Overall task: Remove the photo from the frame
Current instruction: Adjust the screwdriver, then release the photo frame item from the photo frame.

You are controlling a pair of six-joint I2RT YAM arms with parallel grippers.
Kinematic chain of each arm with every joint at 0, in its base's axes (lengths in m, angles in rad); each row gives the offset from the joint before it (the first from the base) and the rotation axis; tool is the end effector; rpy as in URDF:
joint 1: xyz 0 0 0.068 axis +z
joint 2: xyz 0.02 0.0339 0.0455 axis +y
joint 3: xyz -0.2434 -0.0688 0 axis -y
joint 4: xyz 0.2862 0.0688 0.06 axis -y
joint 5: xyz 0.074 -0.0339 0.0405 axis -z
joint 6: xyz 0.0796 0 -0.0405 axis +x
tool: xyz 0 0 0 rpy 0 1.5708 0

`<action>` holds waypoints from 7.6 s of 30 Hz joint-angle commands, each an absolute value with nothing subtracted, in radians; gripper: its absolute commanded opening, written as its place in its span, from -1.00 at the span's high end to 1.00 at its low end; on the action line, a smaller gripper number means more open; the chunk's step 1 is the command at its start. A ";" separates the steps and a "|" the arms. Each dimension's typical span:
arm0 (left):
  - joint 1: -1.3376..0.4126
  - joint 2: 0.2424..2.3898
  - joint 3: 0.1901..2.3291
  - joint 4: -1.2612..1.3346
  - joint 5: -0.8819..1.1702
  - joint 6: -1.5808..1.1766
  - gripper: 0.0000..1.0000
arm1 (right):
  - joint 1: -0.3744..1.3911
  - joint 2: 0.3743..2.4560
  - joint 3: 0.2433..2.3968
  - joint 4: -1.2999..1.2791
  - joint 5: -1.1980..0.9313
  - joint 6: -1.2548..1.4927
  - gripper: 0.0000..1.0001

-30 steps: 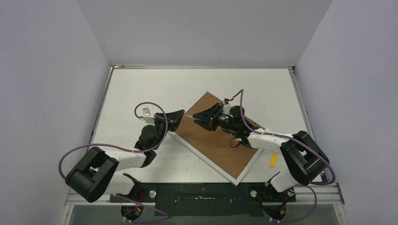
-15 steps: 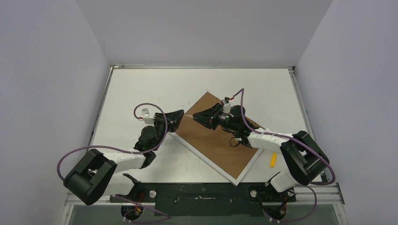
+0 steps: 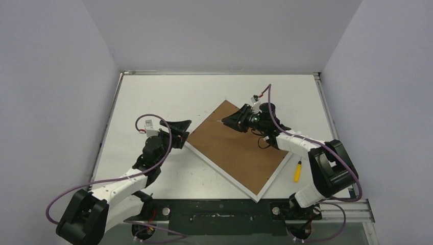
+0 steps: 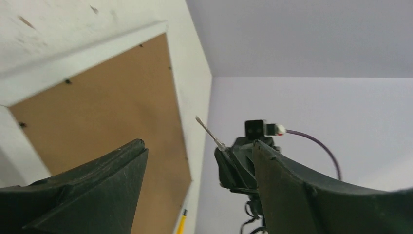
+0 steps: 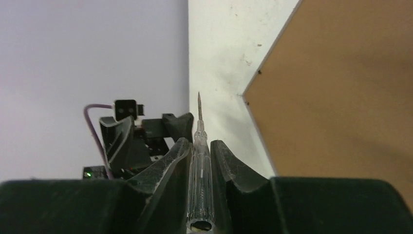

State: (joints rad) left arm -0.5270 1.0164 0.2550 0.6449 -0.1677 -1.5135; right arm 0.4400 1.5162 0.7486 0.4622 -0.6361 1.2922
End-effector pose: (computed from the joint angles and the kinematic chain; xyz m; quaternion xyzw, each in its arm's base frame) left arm 0.2590 -0.1353 0.1487 -0.4015 0.6293 -0.5318 0.3999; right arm 0.3291 0.2072 0.1595 0.1482 0.7739 0.5912 0.1717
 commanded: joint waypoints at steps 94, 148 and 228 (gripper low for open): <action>-0.228 1.267 0.319 0.388 0.141 -1.156 1.00 | 0.565 2.283 1.589 -0.020 -1.140 0.538 0.89; -0.221 1.371 0.302 0.504 0.196 -1.149 1.00 | 0.720 2.249 1.781 -0.414 -1.037 0.290 0.89; -0.219 1.336 0.336 0.417 0.208 -1.091 1.00 | 0.790 1.966 1.631 -0.376 -0.839 0.055 0.89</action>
